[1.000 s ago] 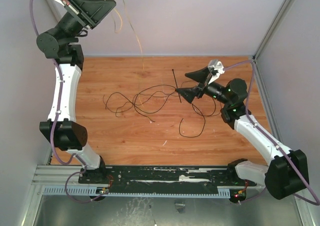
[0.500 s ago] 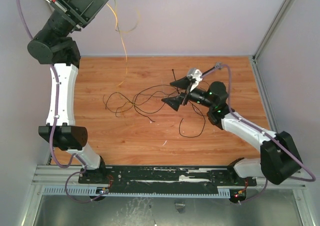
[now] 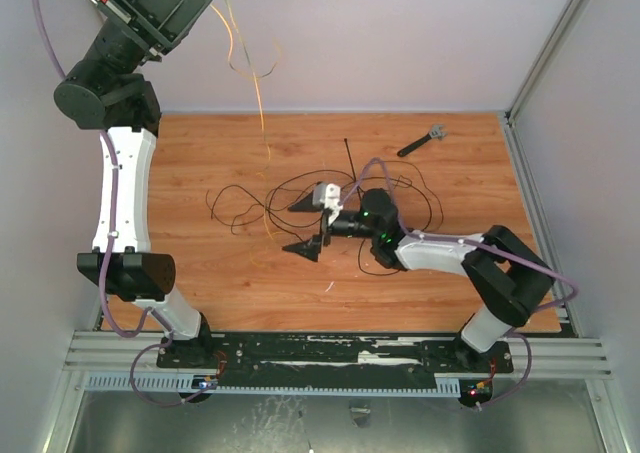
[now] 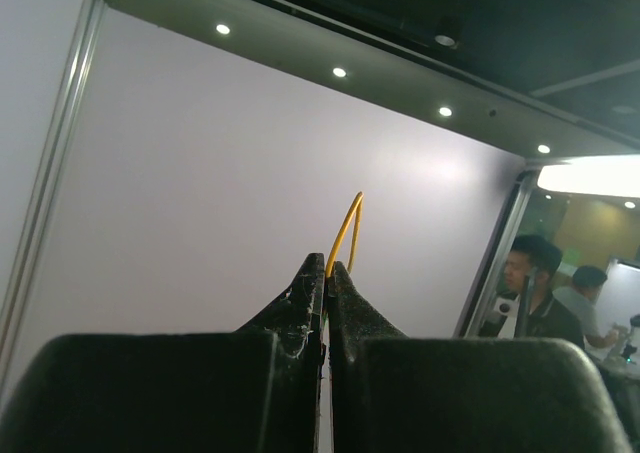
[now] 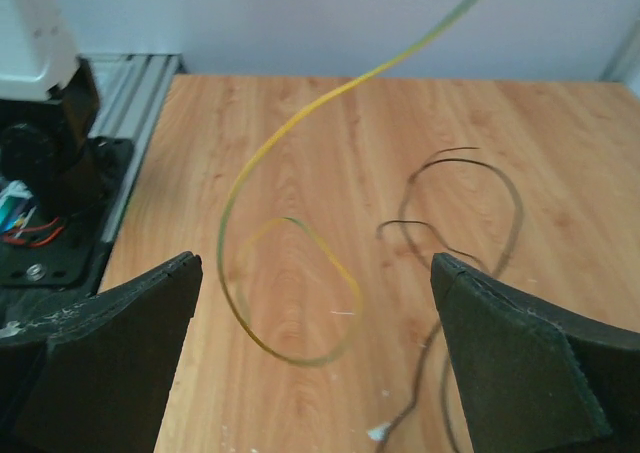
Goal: Zip-tie the wires
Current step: Pick up the cable at the center of the board.
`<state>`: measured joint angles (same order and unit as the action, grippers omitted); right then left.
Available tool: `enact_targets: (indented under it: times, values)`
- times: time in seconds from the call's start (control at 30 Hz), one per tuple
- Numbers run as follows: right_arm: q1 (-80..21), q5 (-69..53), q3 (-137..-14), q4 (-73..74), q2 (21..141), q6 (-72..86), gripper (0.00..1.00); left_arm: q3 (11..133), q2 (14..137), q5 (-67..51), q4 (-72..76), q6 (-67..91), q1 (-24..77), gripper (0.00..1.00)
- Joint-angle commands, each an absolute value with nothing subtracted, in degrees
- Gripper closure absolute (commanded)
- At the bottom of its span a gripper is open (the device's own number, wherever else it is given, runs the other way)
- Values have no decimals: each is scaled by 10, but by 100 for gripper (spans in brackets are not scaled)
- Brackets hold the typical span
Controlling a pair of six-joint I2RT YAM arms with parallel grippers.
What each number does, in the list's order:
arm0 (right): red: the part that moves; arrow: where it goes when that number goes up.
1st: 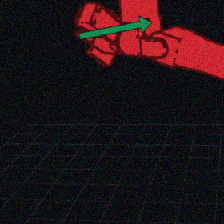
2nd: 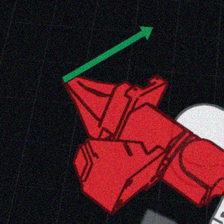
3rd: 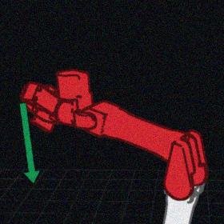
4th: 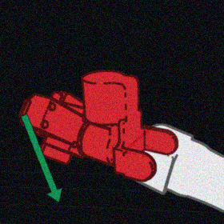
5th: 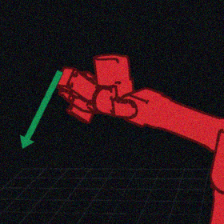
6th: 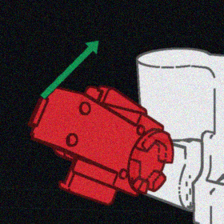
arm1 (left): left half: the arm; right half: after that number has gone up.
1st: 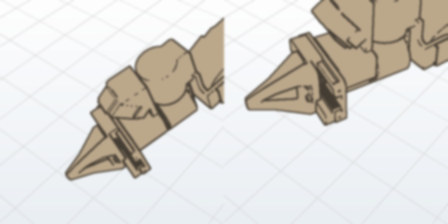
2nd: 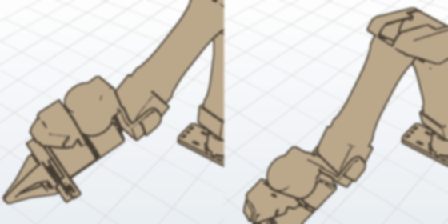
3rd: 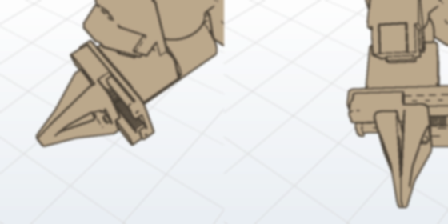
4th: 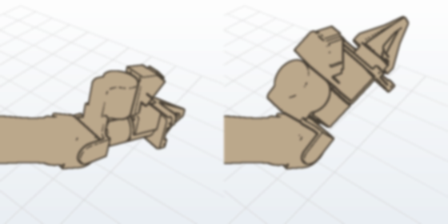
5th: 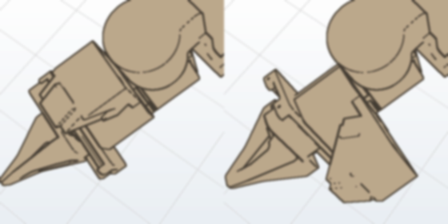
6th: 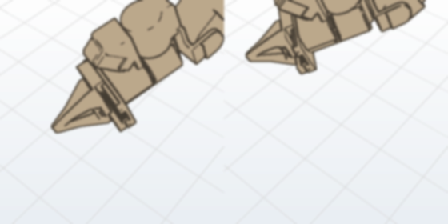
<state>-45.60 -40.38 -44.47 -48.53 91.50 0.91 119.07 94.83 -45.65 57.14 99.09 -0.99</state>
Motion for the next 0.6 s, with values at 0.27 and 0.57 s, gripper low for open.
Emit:
enact_targets:
  times: [0.27,0.57]
  values:
    - [-524,-455,-480,-573,1012,16,11,1209,940,-445,579,996,-6,97]
    - [-505,-385,-481,-483,974,44,100,1266,971,-437,556,988,-13,98]
